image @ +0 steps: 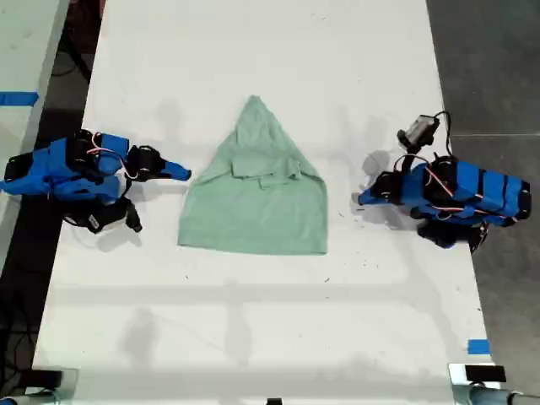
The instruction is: Fold t shirt
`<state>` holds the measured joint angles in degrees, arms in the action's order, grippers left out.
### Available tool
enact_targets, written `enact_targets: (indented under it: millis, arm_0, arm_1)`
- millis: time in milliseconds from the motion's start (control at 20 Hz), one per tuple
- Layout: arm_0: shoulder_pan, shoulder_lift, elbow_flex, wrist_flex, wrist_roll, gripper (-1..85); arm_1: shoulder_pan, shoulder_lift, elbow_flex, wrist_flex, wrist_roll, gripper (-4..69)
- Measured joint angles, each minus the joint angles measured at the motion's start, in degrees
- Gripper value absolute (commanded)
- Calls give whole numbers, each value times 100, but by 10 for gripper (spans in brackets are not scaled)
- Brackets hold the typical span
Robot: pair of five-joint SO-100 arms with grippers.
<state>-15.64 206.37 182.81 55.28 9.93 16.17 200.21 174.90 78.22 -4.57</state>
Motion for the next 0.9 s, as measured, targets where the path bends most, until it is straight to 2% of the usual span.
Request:
enact_targets:
  millis: [200,500,700,750,900]
  arm_0:
    - [0,0,0,35,-9,-2]
    - [0,0,0,35,-26,-2]
    - [0,0,0,35,-26,-2]
    - [0,0,0,35,-26,-2]
    - [0,0,0,35,-26,-2]
  arm_1:
    - [26,-870,-527,-88,-9,-7]
    - [53,-879,-721,-18,-62,-6]
    - [193,-3357,-2813,-123,-114,-6]
    - [79,-4447,-3472,-202,-132,15]
    - [-325,-7304,-5194,-299,-53,193]
